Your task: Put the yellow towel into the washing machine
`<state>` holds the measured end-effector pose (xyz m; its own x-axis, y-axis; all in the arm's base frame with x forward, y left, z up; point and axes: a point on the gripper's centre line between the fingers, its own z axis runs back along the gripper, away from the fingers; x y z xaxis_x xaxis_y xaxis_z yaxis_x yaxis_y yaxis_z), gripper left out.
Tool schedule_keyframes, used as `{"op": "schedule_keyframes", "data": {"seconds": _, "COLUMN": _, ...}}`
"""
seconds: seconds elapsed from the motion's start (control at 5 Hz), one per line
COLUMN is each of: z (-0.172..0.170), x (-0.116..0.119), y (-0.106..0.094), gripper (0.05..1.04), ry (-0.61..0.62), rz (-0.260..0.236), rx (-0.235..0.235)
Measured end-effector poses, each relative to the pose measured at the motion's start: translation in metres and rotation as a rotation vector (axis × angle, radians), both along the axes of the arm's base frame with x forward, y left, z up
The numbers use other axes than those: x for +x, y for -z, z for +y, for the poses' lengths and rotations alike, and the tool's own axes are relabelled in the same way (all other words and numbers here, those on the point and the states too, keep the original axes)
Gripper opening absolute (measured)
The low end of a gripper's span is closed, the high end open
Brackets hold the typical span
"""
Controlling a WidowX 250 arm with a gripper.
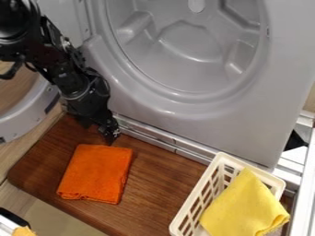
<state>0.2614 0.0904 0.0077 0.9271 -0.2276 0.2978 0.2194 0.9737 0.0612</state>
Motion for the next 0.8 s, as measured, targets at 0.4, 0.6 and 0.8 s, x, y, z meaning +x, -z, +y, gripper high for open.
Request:
{"op": "schedule_keyframes", "data": {"seconds": 0.4, "z": -0.023, "x": 0.002, "y": 0.002, "gripper": 0.999, "ry": 0.048, "rz": 0.064, "rx": -0.022}}
{"op": "schedule_keyframes", "data": {"seconds": 0.6, "z": -0.038, "x": 0.012, "y": -0.005, "gripper": 0.999, "ry": 0.117, "rz": 0.076, "rx": -0.002}}
{"op": "schedule_keyframes", "data": {"seconds": 0.8, "z": -0.057, "x": 0.018, "y": -0.012, "gripper": 0.999, "ry": 0.176, "rz": 0.062, "rx": 0.015}}
